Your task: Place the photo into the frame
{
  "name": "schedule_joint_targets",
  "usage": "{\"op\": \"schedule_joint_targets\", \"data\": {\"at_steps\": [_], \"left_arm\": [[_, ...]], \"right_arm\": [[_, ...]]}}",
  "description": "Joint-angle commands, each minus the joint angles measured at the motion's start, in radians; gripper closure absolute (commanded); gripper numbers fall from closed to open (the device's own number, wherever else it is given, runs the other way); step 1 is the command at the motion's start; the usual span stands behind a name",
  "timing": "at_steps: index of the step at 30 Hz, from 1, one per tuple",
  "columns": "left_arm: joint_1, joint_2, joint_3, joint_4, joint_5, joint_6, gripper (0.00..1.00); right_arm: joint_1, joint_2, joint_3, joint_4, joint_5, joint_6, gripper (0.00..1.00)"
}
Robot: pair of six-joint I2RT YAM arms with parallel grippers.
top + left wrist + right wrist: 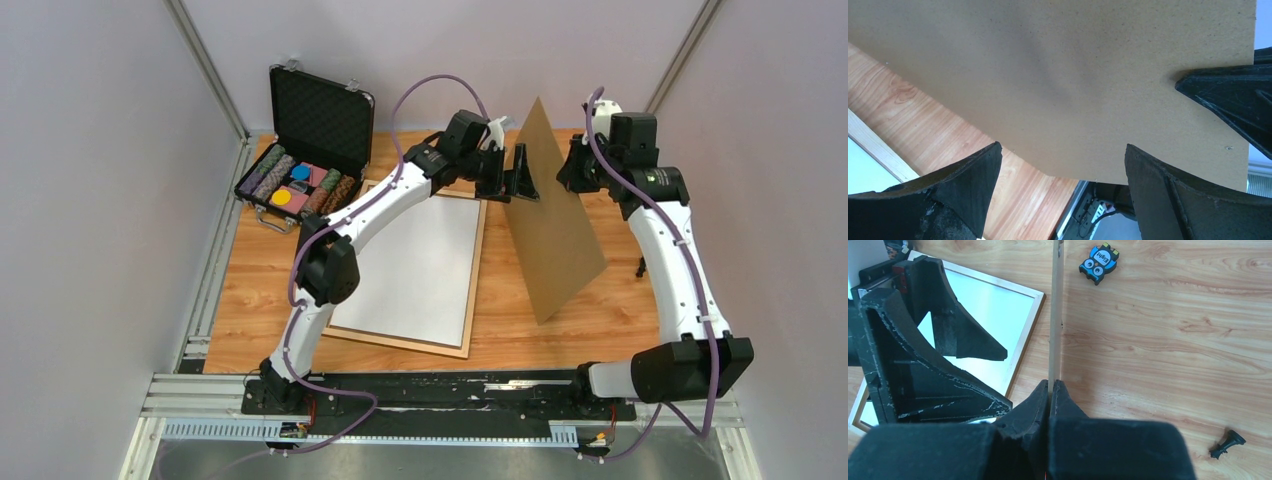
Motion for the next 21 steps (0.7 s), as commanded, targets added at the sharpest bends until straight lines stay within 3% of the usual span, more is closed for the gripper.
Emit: {"op": "schedule_joint_targets", "data": {"at_steps": [1,5,12,21], "left_arm": [[0.005,0.006,0.015,0.036,0.031,-0.019,0.00],[0.009,0.002,-0.004,0.041,0.038,-0.024,0.00],[0.034,-0.051,-0.071,0.061,0.044,-0.036,0.00],[0.067,-0.164,-0.155,0.052,0.038,-0.045,0.00]], "right_arm": [[0.019,0.001,0.016,0.075,0.039,-0.012,1.00],[0.038,0.019,0.013,0.071,0.043,-0.006,0.99],[0.067,0.034,0.005,0.072,0.067,0.013,0.86],[0.099,0.028,0.040,0.043,0.027,0.048,0.54]]}}
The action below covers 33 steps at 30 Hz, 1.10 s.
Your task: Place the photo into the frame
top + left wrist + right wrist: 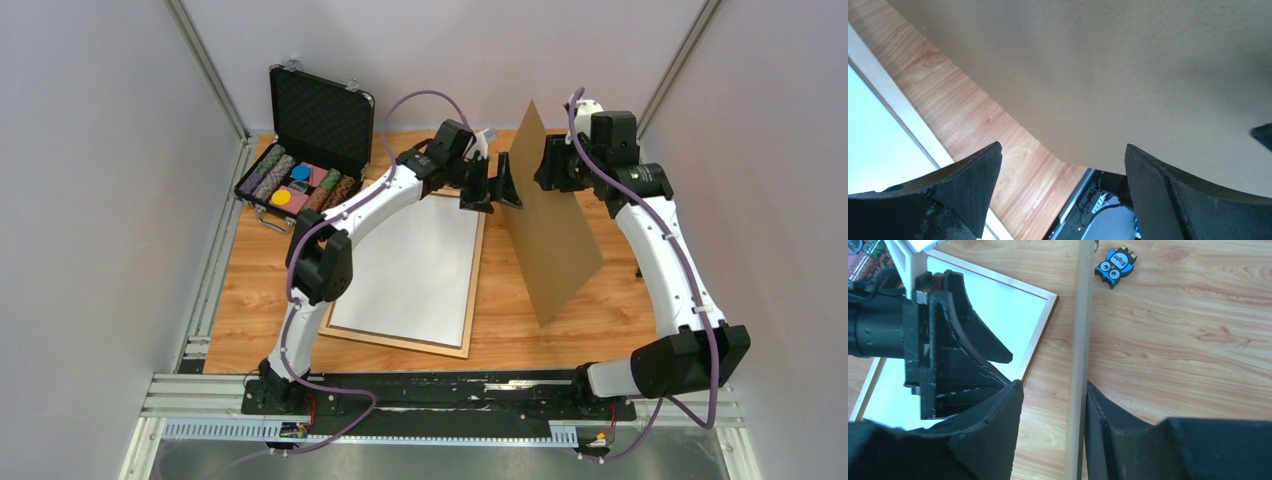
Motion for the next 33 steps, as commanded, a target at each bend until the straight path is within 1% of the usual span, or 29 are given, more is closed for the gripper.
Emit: {"op": "schedule_joint_targets", "data": {"at_steps": [1,5,9,15,21,29,33], "left_arm": [[0.018,-0.162,-0.010,0.017,0.006,-0.014,0.00],[0.031,-0.209,-0.016,-0.006,-0.021,-0.009,0.00],[0.041,-0.237,-0.020,-0.020,-0.043,-0.013,0.00],[0.044,-0.245,-0.056,0.012,-0.015,-0.102,0.00],[0.046,-0.251,-0.089,0.034,-0.008,-0.136,0.00],[0.047,-0.268,-0.115,0.049,0.000,-0.153,0.00],[0.048,-0.274,-0.145,0.069,0.007,-0.164,0.00]], "right_arm": [[0.021,-0.009,0.045,0.010,-0.033,0.033,0.53],[0.032,-0.016,0.059,-0.002,-0.069,0.042,0.49],[0.034,-0.028,0.057,-0.005,-0.141,0.048,0.48],[0.035,-0.053,0.033,0.000,-0.273,0.054,0.46],[0.035,-0.079,-0.005,0.011,-0.356,0.053,0.44],[0.034,-0.103,-0.055,0.025,-0.421,0.050,0.43],[0.032,-0.104,-0.073,0.034,-0.428,0.051,0.43]]}}
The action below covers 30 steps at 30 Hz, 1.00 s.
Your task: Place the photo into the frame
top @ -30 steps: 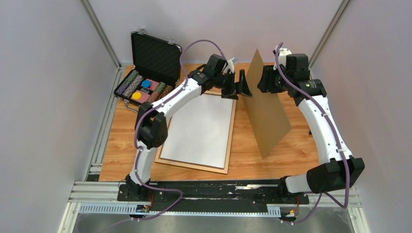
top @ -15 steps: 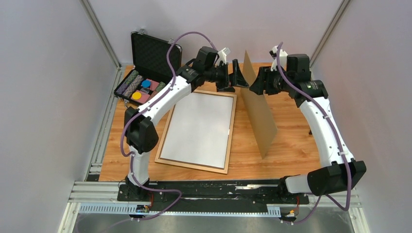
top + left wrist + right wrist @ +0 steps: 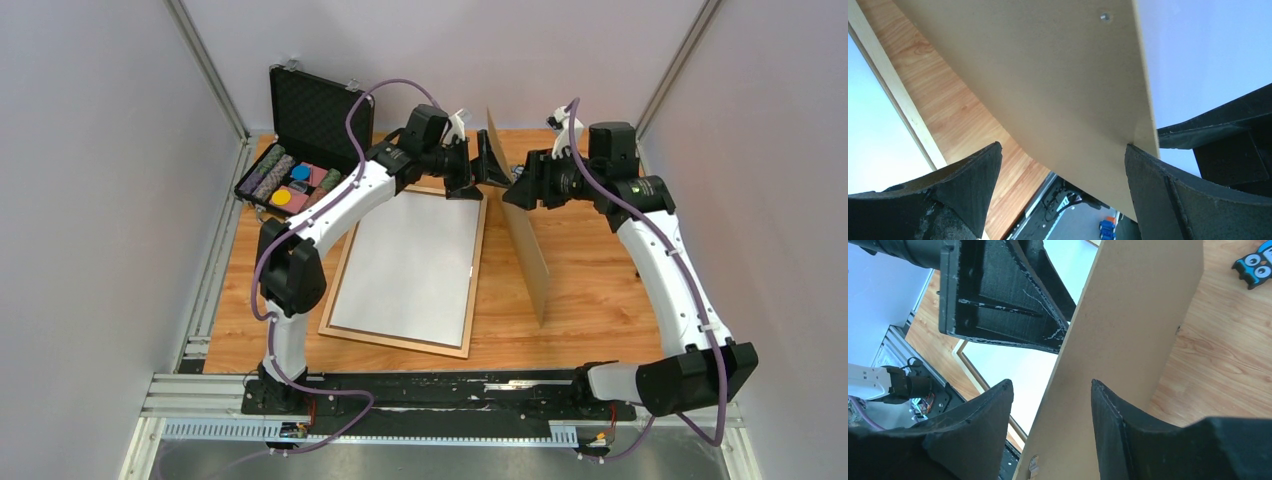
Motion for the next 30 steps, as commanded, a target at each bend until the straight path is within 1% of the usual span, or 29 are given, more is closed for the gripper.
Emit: {"op": "schedule_joint_targets", "data": {"at_steps": [1,16,30], "left_arm": [[0.003,-0.062,-0.031,0.043,0.018,-0.026,0.00],[0.004,-0.081,-0.027,0.076,0.062,-0.050,0.00],[0.006,-0.084,0.010,0.074,0.071,-0.049,0.00]], "right_arm": [[0.000,-0.032,-0.018,0.044,-0.042,0.011,0.43],[-0.056,-0.039,-0.045,0.058,-0.125,0.025,0.43],[-0.075,-0.065,-0.071,0.057,-0.185,0.010,0.43]]}}
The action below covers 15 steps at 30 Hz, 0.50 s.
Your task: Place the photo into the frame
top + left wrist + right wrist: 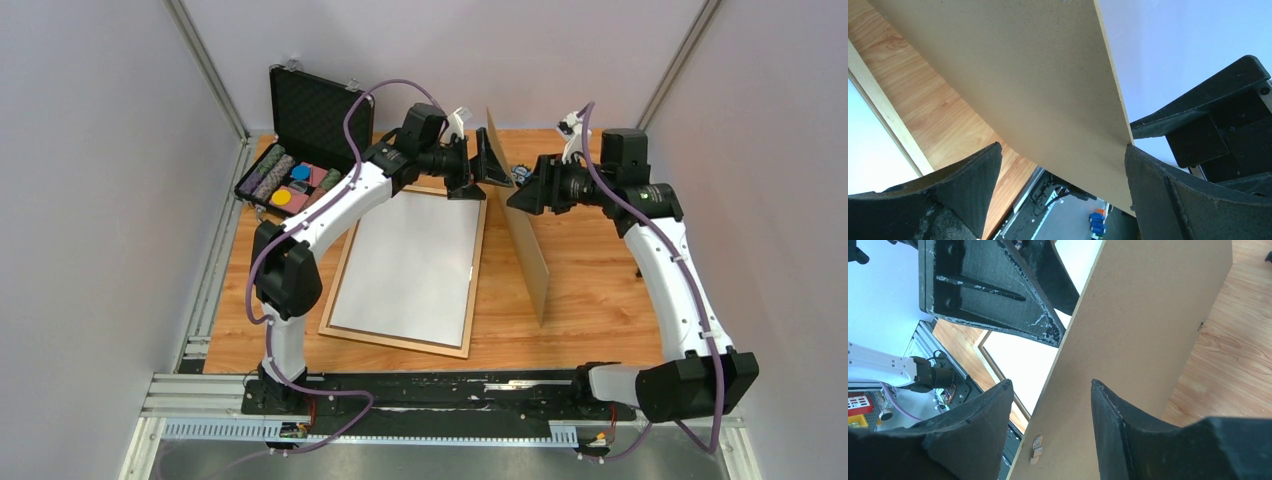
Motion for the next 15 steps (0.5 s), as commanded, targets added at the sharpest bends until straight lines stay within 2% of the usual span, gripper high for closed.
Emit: {"op": "schedule_joint_targets", "data": {"at_steps": [1,15], "left_arm": [[0.005,-0.048,0.054,0.033,0.019,-0.010,0.00],[0.004,-0.030,0.069,0.037,0.028,-0.020,0.00]], "right_arm": [[-0.008,-0.036,-0.009,0.039,-0.044,-0.005,0.43],[-0.013,-0.044,-0.032,0.041,-0.078,-0.013,0.43]]}}
